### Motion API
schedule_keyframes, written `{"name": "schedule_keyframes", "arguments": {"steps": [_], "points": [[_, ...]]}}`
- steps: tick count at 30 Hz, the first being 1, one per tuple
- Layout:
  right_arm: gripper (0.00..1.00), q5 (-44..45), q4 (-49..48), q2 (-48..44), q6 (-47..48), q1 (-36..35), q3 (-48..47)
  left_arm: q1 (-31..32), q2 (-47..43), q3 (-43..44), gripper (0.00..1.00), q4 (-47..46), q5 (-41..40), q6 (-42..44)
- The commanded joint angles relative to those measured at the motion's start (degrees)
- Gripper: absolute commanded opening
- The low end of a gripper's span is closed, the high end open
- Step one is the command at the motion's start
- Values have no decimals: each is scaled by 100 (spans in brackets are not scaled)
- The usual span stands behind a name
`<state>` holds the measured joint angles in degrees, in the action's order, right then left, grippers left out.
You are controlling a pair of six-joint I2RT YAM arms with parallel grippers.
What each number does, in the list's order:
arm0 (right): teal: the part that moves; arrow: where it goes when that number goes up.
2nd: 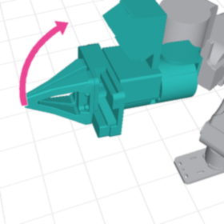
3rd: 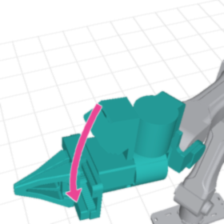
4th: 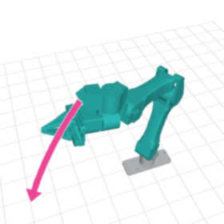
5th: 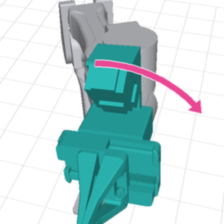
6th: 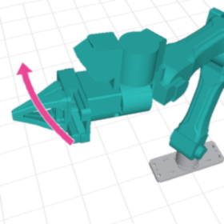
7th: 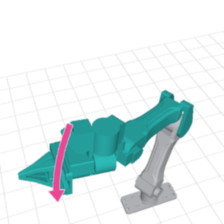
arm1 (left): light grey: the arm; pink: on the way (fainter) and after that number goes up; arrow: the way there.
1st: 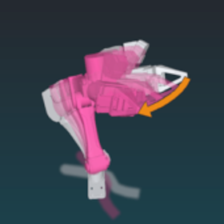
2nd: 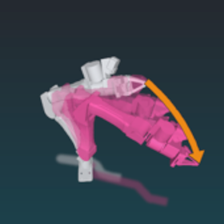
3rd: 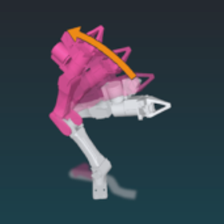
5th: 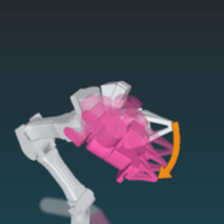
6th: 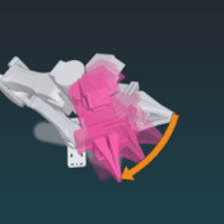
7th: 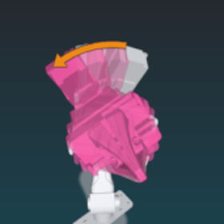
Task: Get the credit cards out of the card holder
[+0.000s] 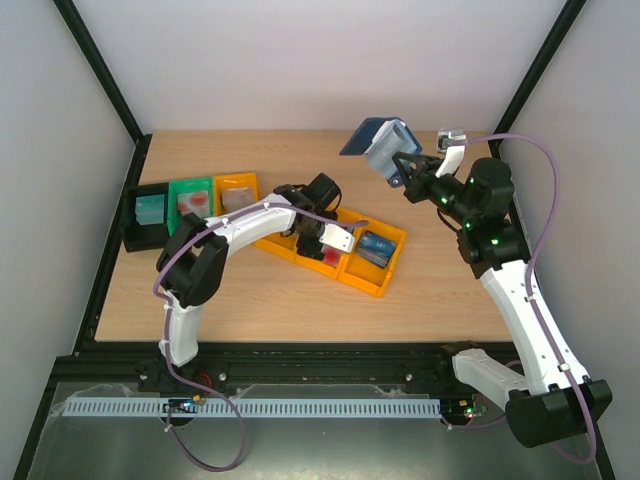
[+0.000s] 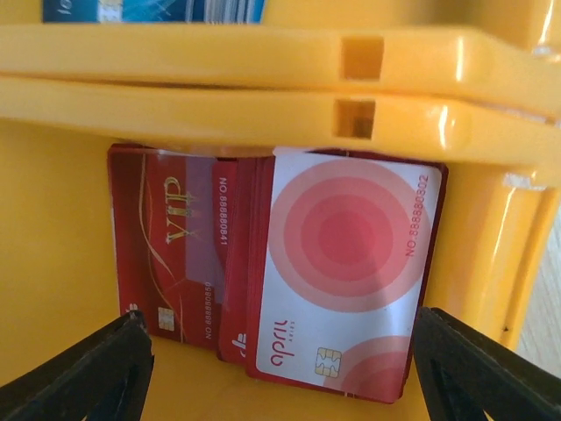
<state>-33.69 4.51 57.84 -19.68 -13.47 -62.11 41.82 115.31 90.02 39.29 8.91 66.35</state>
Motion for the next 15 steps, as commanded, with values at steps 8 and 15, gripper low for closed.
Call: {"name": "schedule_keyframes", "arguments": {"steps": [8,15], "points": [[2,-55,-145,-118,74,5,31,61,511,-284,78,-274,-481,769],[2,-24,-150,-98,85,8,28,39,616,-105,56,-399,-368,625]]}}
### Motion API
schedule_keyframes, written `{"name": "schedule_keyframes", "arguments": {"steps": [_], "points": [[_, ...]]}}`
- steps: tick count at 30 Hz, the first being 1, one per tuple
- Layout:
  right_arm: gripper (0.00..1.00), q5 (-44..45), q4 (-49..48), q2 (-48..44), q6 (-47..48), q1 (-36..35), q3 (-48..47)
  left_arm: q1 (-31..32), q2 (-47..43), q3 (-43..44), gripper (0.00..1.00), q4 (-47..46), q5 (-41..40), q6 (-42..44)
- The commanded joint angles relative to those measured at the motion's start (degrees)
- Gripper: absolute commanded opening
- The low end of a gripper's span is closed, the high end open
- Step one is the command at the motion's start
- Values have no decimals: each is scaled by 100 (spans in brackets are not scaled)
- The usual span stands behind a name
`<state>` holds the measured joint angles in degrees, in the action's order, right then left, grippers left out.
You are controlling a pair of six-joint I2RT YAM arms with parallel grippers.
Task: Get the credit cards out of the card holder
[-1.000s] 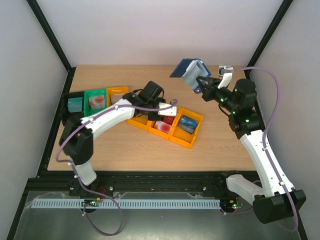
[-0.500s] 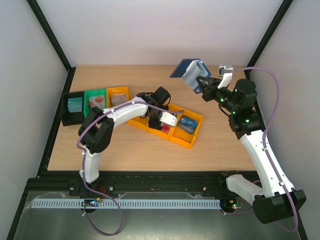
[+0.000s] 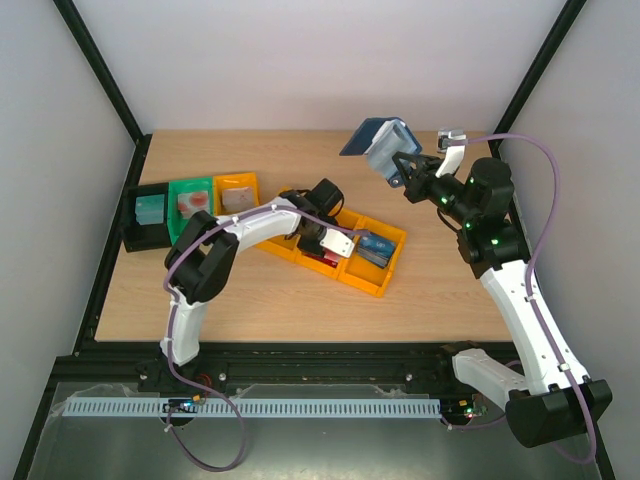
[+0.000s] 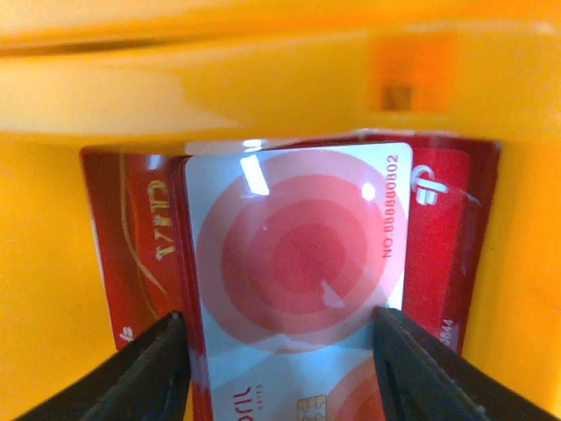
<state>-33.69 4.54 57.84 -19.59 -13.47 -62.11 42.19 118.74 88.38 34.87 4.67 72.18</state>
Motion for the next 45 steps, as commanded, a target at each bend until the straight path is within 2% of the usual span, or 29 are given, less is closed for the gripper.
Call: {"name": "schedule_keyframes", "arguments": {"steps": [1,8,15,28,45], "points": [[2,-18,-154,-98,76,4,37,-6,258,80,51,56,116,41],[2,-41,-170,-104,79,11,35,-18,154,209,24,159,300,-77],[2,-42,-156,-116,86,10,36,-31,120,354,2,87,307,-227],[2,-58,-130,-123,79,9,2,-161,-25,1048,2,1158,898,-215],[2,115,36,-75,68,10,-108,-238,-681,1172,2,1547,1147,-487]]}}
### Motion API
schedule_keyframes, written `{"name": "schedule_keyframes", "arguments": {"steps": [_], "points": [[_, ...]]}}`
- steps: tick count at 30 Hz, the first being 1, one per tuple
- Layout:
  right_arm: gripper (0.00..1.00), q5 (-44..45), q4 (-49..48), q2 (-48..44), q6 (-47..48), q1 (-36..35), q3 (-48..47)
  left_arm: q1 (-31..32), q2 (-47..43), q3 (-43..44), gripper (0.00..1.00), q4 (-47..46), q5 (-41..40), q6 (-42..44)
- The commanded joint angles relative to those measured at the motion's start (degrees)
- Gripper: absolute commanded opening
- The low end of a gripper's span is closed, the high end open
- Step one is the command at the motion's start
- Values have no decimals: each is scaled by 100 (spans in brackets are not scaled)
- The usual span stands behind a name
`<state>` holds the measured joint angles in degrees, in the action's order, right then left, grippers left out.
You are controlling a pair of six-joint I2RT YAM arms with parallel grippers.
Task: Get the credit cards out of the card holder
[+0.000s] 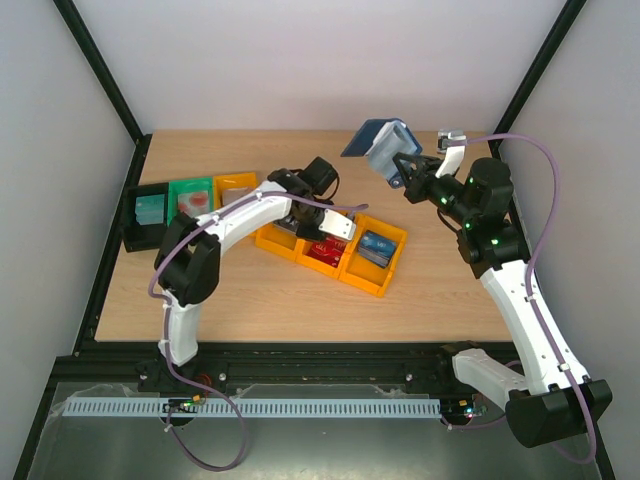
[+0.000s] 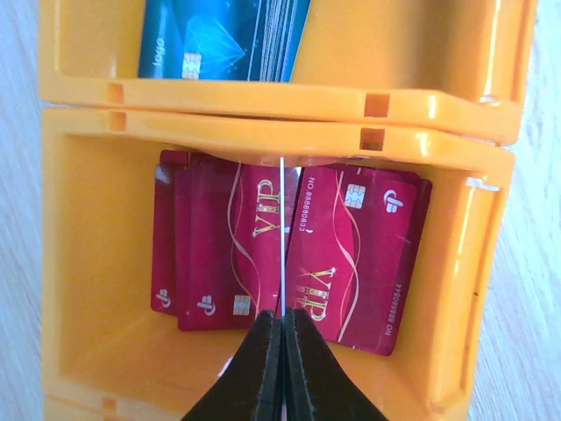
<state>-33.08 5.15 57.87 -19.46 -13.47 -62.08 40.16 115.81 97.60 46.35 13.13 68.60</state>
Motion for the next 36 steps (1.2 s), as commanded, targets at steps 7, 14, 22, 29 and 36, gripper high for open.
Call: {"name": "schedule_keyframes", "arguments": {"steps": [7,14,22,29,36], "points": [[2,124,37,-37,41,9,-151,-51,-1300,-131,2,512,276,-435],[2,309,153,32,-36,8,-196,-317,-2770,-834,2,472,223,-1094],[2,-726,110,822,-645,-626,-141,-1928,-4869,-1968,2,66,958,-2357],[2,-826,1090,1881,-197,-2406,-244,-2977,-6484,-3107,2,-111,1363,-2865],[2,-1279,1616,3055,170,-3847,5,-3076,-7063,-3748,2,-46,2021,-3291]]}}
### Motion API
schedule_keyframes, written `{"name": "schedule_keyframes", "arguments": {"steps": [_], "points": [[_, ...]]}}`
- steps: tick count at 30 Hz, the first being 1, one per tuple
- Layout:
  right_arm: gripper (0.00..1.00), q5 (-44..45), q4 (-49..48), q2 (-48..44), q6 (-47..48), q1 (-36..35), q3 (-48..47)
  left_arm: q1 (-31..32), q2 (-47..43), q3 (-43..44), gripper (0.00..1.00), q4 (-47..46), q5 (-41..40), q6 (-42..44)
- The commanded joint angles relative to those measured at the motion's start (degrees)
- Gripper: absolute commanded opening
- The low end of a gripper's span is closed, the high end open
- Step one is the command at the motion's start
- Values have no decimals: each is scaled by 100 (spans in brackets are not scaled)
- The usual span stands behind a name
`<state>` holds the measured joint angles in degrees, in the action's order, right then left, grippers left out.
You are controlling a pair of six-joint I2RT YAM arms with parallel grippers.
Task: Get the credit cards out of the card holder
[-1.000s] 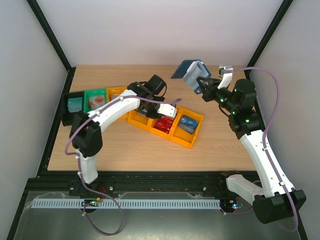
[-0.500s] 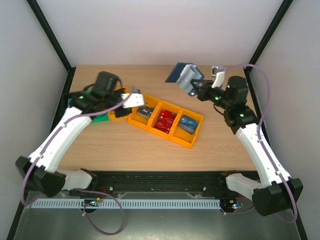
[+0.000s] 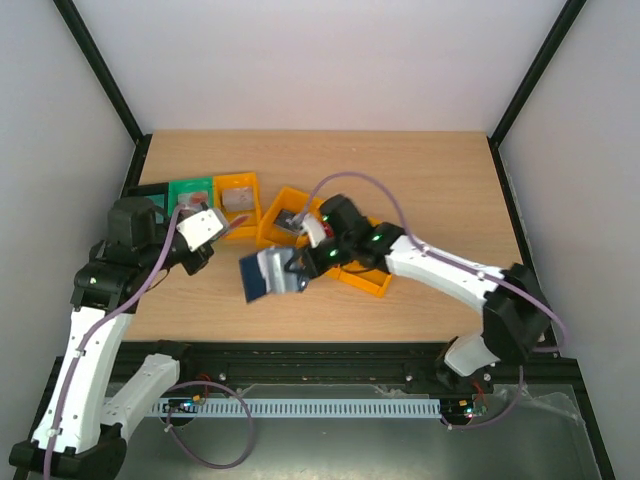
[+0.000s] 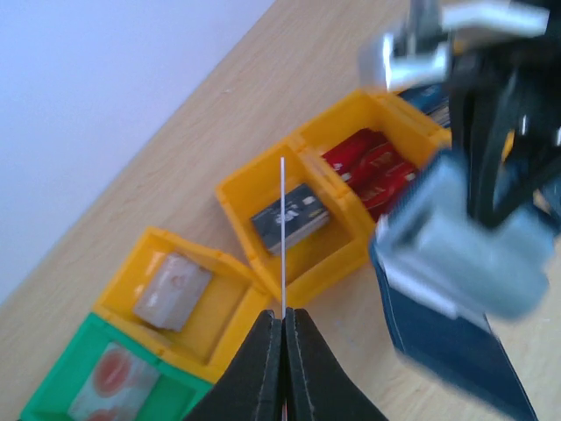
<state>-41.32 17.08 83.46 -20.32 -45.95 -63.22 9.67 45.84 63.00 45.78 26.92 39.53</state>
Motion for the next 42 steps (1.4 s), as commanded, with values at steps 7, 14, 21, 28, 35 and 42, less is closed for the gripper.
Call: {"name": "schedule_keyframes", "arguments": {"steps": [7,14,21,28,35,42], "points": [[2,-664,357,1393,155,-705,321,-26,-128,-581,2,174,1224,-398],[61,1056,1411,1240,408,-394,-238,60,-147,-737,2,168,1409,-335],[87,785,1352,-747,1990,-353,-568,230,-103,-755,2,218,1837,-281],[87,-442,-217,-1012,2026,-454,-500,336,-17,-676,2,415,2400,-292],[50,-551,164,-449,2299,-509,-1129,353,-5,-650,2,511,2566,-226],[11,-584,-143,-384,2074,-558,-980,390,29,-685,2,456,2604,-213]]}}
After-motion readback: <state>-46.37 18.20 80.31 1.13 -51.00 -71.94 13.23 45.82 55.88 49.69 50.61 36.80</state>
